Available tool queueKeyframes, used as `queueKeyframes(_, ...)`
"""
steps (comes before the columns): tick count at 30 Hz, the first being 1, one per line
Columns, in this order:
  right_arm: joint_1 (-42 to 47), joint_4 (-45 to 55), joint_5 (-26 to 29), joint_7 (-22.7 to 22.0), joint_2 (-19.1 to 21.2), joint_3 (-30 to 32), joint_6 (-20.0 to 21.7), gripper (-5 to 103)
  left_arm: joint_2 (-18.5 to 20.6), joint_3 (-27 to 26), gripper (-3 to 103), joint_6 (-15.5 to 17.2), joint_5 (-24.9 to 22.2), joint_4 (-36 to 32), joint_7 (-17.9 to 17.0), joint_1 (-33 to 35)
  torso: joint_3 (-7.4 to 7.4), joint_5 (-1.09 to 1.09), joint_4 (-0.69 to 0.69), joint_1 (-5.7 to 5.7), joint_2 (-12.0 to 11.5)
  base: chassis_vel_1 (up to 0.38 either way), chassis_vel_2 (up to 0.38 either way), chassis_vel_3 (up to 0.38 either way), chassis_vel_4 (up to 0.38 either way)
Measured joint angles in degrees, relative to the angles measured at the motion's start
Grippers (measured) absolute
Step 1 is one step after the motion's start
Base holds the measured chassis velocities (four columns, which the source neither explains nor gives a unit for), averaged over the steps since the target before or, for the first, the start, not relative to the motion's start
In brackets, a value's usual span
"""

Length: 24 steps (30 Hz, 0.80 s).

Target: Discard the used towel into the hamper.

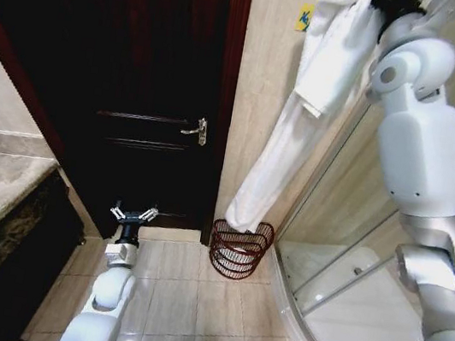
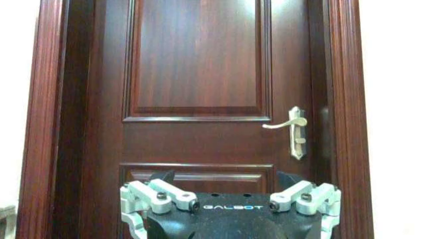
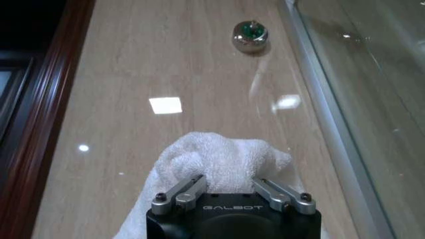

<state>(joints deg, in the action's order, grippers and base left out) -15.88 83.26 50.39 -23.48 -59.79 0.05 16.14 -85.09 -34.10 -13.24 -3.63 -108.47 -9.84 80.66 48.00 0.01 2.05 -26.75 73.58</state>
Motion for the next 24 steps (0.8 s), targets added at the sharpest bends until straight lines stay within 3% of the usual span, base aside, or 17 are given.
queueKeyframes(11,8.69,5.47,0.38,-0.31,2.38,1.93,0.08,12,0.25,0.11,100,0.94,0.08,-1.32,0.15,0.57,-0.1,0.0,0.02,0.12,-0.22,0.0,0.0,0.0,0.0)
queueKeyframes(24,21.75,10.48,-0.27,-0.16,2.72,5.8,-0.89,12,-0.25,0.72,100,0.47,1.28,-0.82,0.41,0.46,-2.4,-0.01,0.03,2.01,-4.42,0.0,0.0,0.0,0.0)
